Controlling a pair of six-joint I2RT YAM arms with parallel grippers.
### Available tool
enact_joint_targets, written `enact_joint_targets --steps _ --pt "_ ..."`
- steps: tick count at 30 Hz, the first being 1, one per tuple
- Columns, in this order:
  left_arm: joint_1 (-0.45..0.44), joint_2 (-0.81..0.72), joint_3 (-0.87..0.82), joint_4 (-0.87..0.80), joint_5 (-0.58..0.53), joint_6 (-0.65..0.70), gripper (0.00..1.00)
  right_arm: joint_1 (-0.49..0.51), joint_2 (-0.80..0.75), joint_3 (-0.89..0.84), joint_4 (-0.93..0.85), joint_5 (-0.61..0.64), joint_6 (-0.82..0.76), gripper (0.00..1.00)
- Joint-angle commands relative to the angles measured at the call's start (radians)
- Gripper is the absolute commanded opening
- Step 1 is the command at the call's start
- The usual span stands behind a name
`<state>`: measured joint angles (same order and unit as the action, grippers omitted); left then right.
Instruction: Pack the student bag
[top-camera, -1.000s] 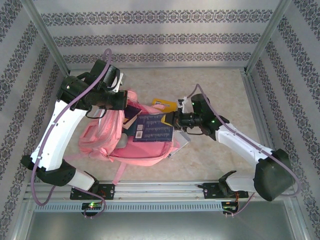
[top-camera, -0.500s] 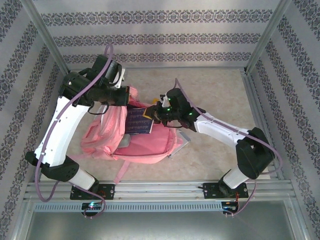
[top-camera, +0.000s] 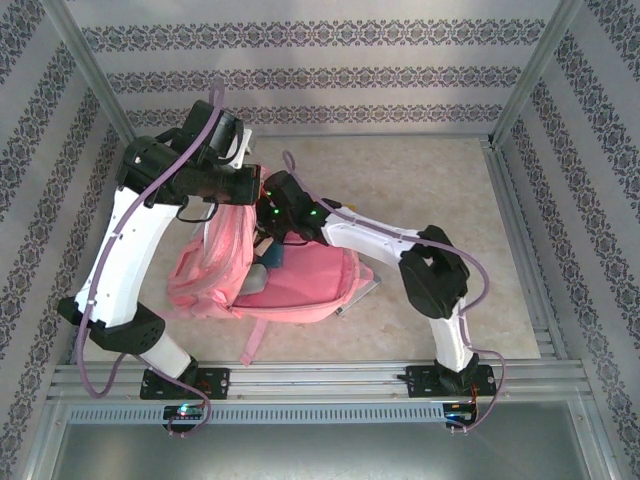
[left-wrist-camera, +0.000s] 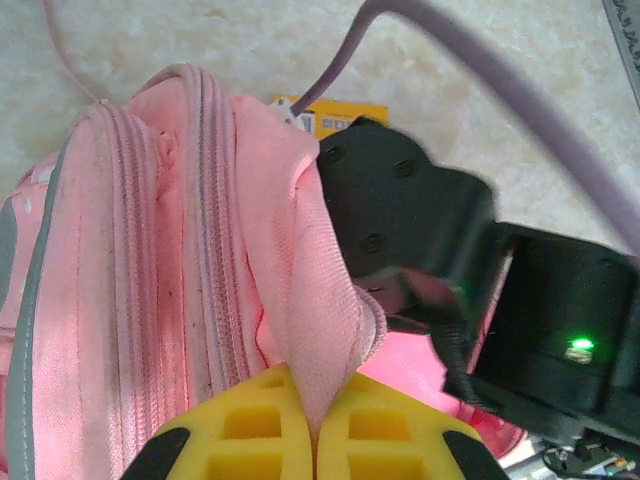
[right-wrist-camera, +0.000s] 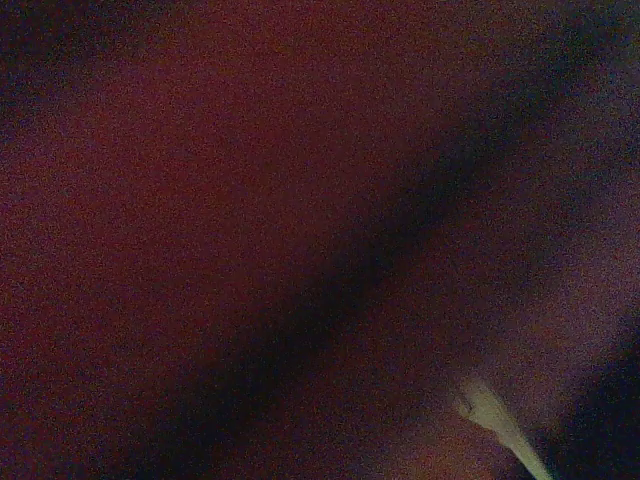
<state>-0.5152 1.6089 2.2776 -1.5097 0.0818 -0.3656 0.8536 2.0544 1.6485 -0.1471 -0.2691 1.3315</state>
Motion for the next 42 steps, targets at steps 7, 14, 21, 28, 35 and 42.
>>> enact_joint_targets --steps 7,14,21,28,35,42 --pt "0.065 0.002 0.09 0.053 -0.077 0.027 0.0 0.017 0.017 0.092 0.088 -0.017 -0.191 0.7" --pt "0.152 -0.039 0.015 0.113 -0.156 0.002 0.0 -0.039 -0.241 -0.08 0.061 -0.04 -0.37 0.78" --pt "0.229 -0.12 -0.193 0.335 -0.231 -0.037 0.0 -0.112 -0.524 -0.352 0.09 -0.056 -0.427 0.75" --pt "0.34 -0.162 -0.453 0.548 -0.194 -0.102 0.0 -0.287 -0.861 -0.633 0.002 -0.052 -0.403 0.73" --pt "0.422 -0.115 -0.588 0.73 -0.08 -0.137 0.07 -0.454 -0.973 -0.809 -0.103 -0.092 -0.385 0.69" --pt "0.403 0.02 -0.575 0.757 0.098 -0.154 0.38 -0.499 -0.833 -0.786 -0.191 -0.08 -0.435 0.63"
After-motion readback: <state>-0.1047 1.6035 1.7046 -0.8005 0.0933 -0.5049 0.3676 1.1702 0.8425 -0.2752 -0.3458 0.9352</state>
